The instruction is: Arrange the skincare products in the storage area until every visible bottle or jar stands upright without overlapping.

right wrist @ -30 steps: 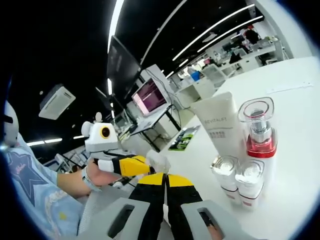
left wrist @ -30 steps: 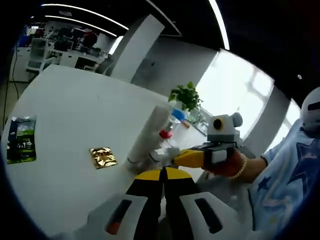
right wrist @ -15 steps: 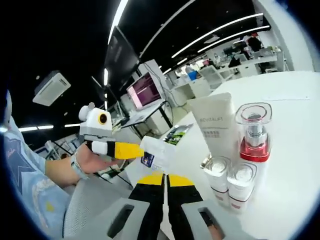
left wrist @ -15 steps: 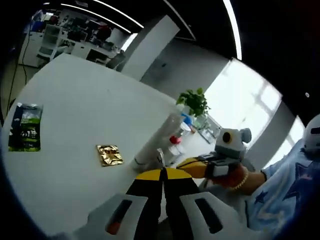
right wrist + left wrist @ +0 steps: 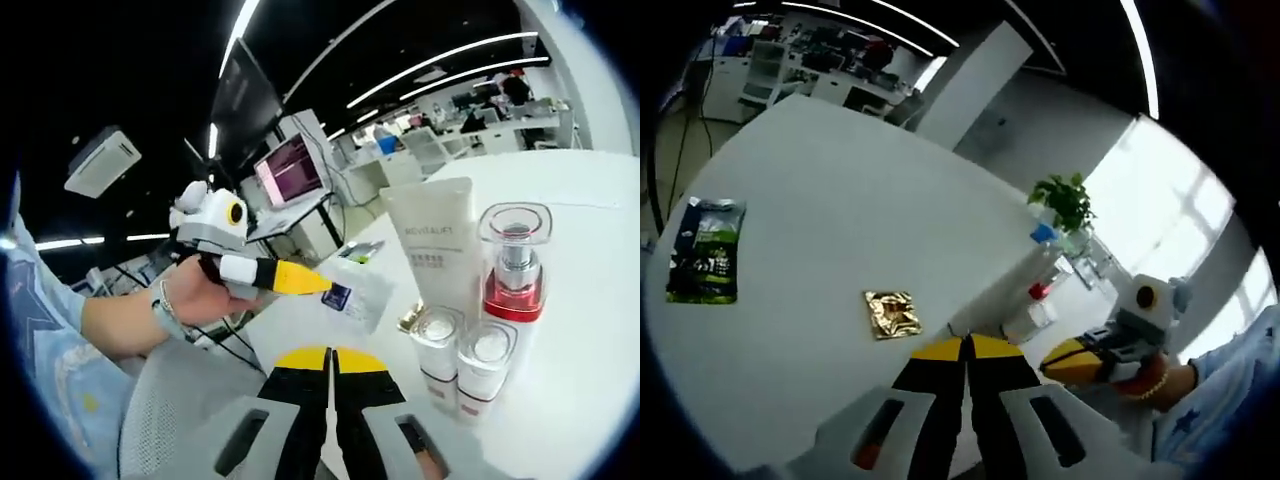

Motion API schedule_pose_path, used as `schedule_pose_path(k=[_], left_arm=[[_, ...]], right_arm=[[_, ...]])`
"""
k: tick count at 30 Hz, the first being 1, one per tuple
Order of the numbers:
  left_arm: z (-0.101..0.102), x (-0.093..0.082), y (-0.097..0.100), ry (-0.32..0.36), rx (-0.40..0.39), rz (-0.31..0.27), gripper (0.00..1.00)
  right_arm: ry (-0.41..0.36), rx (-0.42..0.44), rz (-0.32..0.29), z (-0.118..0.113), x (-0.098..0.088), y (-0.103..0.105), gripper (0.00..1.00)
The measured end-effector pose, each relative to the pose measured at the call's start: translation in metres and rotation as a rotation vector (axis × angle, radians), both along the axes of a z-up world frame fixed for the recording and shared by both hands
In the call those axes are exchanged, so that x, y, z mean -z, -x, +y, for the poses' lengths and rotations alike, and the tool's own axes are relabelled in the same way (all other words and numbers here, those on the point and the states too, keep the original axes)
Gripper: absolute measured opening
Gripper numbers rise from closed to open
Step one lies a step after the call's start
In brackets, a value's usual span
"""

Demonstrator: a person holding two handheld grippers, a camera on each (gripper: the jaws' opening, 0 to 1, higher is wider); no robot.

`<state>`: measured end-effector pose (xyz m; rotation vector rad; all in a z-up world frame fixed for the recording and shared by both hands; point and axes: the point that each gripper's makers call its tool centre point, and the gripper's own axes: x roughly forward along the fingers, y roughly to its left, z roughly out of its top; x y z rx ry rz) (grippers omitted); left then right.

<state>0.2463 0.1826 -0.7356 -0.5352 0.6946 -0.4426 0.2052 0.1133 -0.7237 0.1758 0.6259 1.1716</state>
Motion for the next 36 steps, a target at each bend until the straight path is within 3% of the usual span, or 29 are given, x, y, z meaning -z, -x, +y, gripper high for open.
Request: schedule_pose_path(k=[4, 10, 16, 20, 26, 30, 36], left_arm=[[0.002, 0.023, 0.000, -0.001, -0.028, 0.112, 0.00], [-0.001, 0.047, 0.000, 0.017, -0.022, 0.163, 0.00], [-0.001, 0.075, 0.008, -0.104, 0.008, 0.226, 0.00], [-0.002, 0.096, 0.013, -0.165, 0.031, 0.297, 0.00], [-0.002, 0.108, 0.012, -0.296, 0.075, 0.283, 0.00], [-0.008, 0.107, 0.010, -0.322, 0.087, 0.259, 0.00], [-0.010, 0.105, 0.009, -0.463, 0.151, 0.191, 0.01]], right_arm=[[0.008, -0.002, -0.002, 0.000, 0.001, 0.000, 0.00], [0.014, 0.000, -0.004, -0.001, 0.002, 0.000, 0.00], [0.002, 0.005, 0.003, -0.002, 0.000, -0.001, 0.00], [0.000, 0.005, 0.010, -0.002, 0.000, -0.001, 0.00], [0.002, 0.006, 0.017, -0.002, 0.000, -0.001, 0.00], [0.005, 0.010, 0.025, -0.003, 0.001, -0.002, 0.00], [0.007, 0.011, 0.037, -0.004, 0.003, -0.001, 0.00]])
